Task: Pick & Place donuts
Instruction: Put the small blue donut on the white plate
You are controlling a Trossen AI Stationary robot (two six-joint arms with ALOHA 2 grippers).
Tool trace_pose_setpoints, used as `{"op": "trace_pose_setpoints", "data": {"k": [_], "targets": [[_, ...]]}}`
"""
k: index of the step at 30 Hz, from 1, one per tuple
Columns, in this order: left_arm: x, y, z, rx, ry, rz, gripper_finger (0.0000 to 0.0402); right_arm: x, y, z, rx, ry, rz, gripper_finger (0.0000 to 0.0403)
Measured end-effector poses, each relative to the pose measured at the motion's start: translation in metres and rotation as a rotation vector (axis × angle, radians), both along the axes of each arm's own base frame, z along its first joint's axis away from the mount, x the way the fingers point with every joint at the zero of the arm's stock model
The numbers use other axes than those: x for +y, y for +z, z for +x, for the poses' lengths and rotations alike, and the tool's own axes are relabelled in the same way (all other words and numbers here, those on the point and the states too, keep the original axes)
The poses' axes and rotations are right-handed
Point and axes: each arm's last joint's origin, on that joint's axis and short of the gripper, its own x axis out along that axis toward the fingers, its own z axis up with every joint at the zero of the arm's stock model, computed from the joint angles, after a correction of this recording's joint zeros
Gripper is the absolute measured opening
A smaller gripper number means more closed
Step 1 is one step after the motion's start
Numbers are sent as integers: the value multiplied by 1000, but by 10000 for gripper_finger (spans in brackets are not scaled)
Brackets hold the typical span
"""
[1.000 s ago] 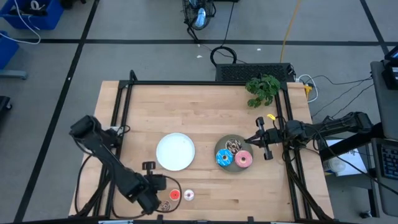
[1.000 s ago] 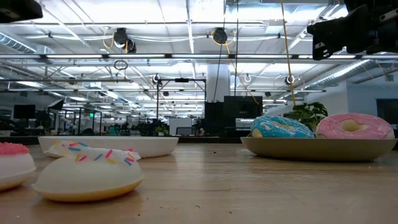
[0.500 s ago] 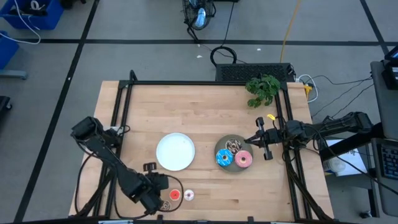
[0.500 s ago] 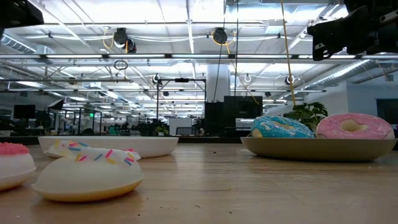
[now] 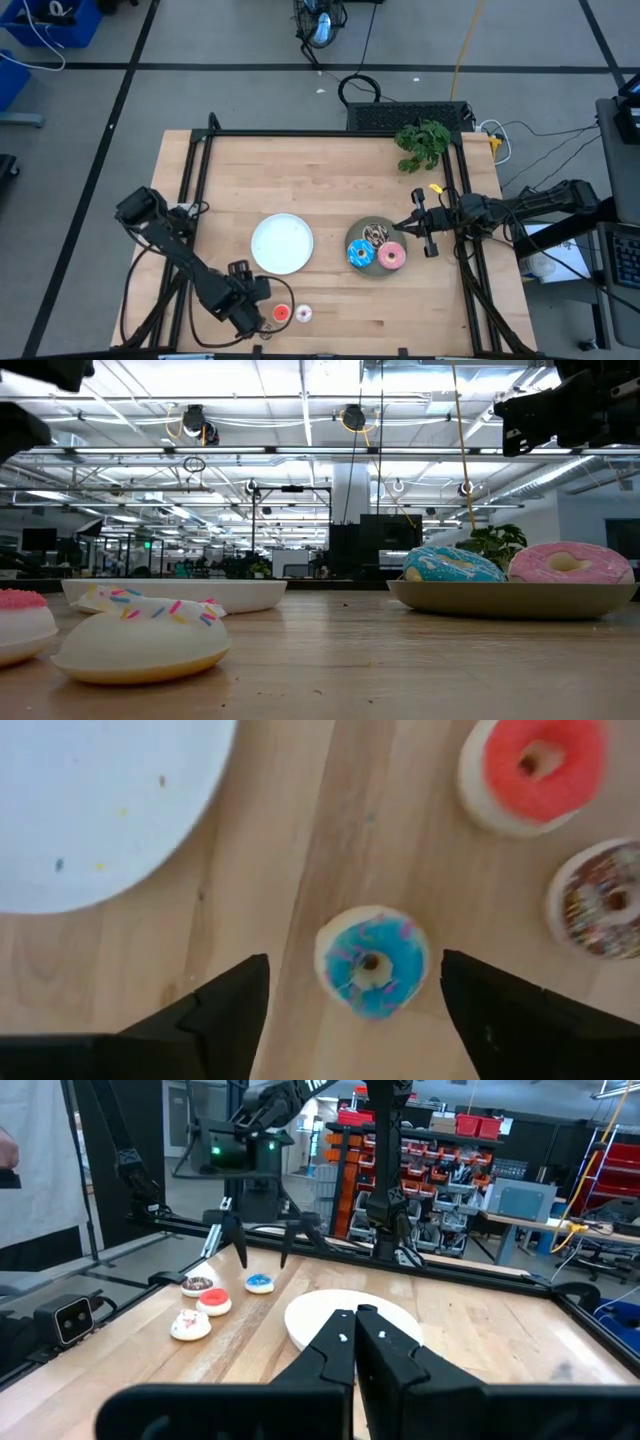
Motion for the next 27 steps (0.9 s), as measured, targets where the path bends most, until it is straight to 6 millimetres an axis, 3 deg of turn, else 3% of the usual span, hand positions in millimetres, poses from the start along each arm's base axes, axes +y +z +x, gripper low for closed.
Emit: {"op": "trace_pose_setpoints", "data": {"k": [18, 27], "targets": [[9, -44, -13, 20, 9, -88, 305, 0, -1, 0, 10, 1, 17, 0], [9, -48, -12, -32, -10, -99, 305, 0, -1, 0, 18, 1, 20, 0]]}}
